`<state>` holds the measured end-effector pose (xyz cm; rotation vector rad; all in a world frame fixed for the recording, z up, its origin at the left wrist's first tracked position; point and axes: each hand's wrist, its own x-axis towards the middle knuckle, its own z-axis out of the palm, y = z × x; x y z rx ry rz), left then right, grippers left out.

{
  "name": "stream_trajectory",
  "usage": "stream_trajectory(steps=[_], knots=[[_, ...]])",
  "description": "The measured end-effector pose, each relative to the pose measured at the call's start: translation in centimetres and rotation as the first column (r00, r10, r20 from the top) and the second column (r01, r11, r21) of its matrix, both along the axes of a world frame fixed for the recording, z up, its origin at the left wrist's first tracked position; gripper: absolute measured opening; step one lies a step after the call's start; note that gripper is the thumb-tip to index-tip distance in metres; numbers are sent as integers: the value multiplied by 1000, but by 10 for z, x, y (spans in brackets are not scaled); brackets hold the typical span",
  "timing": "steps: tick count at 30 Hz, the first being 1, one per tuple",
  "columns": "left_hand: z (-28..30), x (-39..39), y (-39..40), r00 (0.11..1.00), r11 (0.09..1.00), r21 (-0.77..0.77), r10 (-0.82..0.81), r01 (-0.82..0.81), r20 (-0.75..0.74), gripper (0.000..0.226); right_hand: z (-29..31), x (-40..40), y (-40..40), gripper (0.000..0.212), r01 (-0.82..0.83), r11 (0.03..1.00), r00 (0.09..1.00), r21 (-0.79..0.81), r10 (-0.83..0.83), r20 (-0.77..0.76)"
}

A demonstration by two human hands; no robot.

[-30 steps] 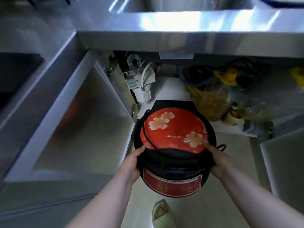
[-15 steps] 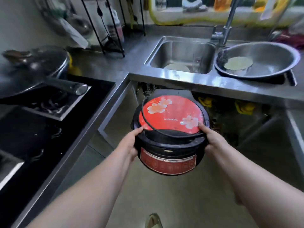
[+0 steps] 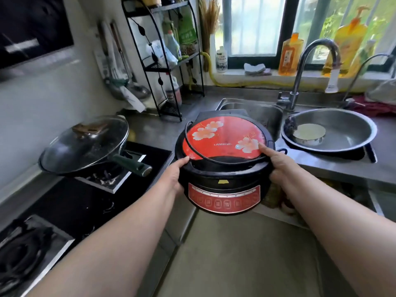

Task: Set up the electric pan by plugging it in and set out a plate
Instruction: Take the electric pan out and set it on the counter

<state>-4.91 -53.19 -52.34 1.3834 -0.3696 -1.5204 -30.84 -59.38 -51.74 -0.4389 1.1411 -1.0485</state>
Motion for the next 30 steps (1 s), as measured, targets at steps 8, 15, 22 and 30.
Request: stream_trajectory(steps=[8, 15, 22, 30], knots=[[-14, 26, -124, 996, 997, -30, 75, -76, -41, 21, 7, 32, -120, 55, -19, 1000, 997, -2, 19, -76], [-38, 49, -228, 997, 998, 3, 67, -67, -23, 20, -25, 51, -217, 55, -38, 999, 999, 14, 38, -22], [-76, 80, -310, 996, 995, 59, 85, -84, -17, 20, -75, 77, -292, 49, -72, 997, 996, 40, 69, 51], [-95, 113, -369, 995, 992, 92, 93, -89, -33, 20, -106, 110, -352, 38, -89, 993, 995, 75, 87, 42]])
